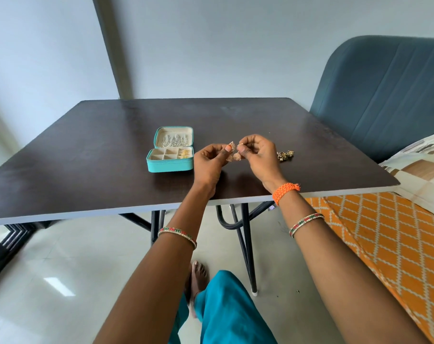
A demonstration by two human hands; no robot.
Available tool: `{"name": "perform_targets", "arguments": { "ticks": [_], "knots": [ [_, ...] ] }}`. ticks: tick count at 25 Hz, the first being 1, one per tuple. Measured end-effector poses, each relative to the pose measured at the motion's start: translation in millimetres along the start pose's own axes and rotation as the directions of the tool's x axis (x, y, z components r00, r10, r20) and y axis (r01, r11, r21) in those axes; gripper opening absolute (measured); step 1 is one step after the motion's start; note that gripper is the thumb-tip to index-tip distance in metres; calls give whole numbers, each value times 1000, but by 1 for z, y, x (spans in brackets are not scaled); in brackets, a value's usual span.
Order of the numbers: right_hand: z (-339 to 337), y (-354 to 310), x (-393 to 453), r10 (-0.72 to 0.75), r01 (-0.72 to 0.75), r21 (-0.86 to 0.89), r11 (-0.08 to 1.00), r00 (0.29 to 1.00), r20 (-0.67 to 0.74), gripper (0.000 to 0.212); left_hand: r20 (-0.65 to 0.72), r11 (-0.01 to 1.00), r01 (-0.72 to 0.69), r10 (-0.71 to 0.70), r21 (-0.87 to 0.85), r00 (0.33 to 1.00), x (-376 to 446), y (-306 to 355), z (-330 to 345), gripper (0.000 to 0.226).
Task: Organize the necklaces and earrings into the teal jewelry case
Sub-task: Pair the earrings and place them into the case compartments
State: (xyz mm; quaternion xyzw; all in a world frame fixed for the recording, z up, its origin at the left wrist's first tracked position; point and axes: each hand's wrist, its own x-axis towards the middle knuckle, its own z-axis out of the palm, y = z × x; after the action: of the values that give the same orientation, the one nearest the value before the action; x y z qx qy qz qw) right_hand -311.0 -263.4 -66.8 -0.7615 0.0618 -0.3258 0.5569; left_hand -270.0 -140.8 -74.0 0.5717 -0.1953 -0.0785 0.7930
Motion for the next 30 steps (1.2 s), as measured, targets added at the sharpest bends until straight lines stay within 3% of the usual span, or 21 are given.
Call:
{"name": "perform_targets", "arguments": {
  "ticks": [5,9,18,22,26,30],
  "knots": [
    [17,0,8,56,-60,55,997,996,70,20,-113,996,-10,21,91,993,5,-4,-16,6],
    [23,13,12,118,-119,94,988,993,18,24,-181,977,-4,43,212,983,16,-4,-17,10],
    [30,15,40,244,-244,66,968,970,11,26,-139,971,51,-18,233,990,43,-3,-19,11],
    [32,20,51,261,-261,-9,965,964,54,21,-132,938,66,-22,342,991,55,-7,-20,14],
    [33,25,60,276,-269,-84,959,958,82,17,-145,832,64,20,551,989,64,-11,-18,14],
    [32,28,64,288,-285,-47,957,956,62,8,-168,816,86,14,571,986,66,-11,-17,13]
  ]
}}
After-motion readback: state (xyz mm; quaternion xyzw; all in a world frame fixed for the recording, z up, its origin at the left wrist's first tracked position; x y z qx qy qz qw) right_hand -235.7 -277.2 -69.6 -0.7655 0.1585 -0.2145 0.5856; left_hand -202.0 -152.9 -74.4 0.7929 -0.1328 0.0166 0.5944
